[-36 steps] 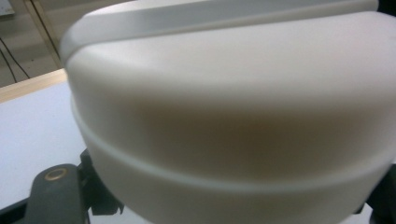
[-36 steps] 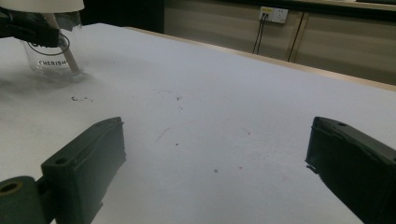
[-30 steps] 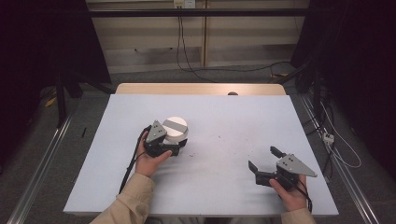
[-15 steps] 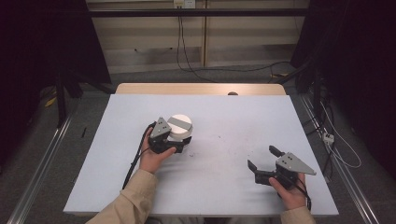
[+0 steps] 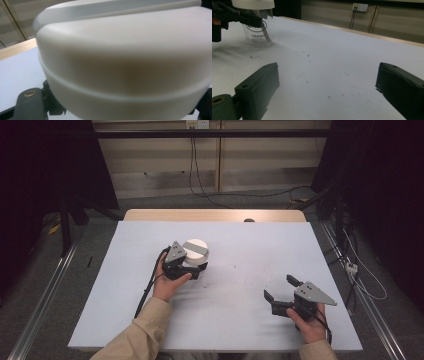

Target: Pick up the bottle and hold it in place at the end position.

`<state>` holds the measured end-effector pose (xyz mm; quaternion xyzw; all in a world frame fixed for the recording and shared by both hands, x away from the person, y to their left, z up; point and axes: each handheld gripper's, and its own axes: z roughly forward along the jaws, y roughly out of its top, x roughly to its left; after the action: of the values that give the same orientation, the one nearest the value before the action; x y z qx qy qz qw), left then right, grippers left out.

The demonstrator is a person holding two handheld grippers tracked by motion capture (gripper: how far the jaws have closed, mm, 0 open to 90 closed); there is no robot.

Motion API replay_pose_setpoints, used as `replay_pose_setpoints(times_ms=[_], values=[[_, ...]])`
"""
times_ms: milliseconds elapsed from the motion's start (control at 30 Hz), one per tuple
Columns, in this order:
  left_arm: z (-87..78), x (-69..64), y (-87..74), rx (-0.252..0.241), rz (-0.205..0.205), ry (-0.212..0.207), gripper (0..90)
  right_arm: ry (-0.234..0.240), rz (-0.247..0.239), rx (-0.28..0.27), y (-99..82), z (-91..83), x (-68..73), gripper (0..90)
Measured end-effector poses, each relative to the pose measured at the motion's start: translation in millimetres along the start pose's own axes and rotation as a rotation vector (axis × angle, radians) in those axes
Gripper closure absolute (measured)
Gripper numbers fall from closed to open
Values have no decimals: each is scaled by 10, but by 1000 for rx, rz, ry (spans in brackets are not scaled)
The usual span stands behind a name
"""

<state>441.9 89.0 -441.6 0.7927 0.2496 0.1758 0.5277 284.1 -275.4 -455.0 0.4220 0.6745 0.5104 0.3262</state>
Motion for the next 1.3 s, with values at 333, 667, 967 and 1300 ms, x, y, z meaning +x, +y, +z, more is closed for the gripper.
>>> replay_pose_setpoints(times_ms=[333,667,967,1300], values=[[120,35,10,12,0,-12,185,10,-5,4,7,29,13,43],[260,-2,68,8,23,-20,185,6,2,-1,7,21,0,43],[333,-19,68,9,15,-34,185,14,-2,4,5,30,18,43],[398,-53,111,8,23,-50,185,20,1,1,4,30,16,44]])
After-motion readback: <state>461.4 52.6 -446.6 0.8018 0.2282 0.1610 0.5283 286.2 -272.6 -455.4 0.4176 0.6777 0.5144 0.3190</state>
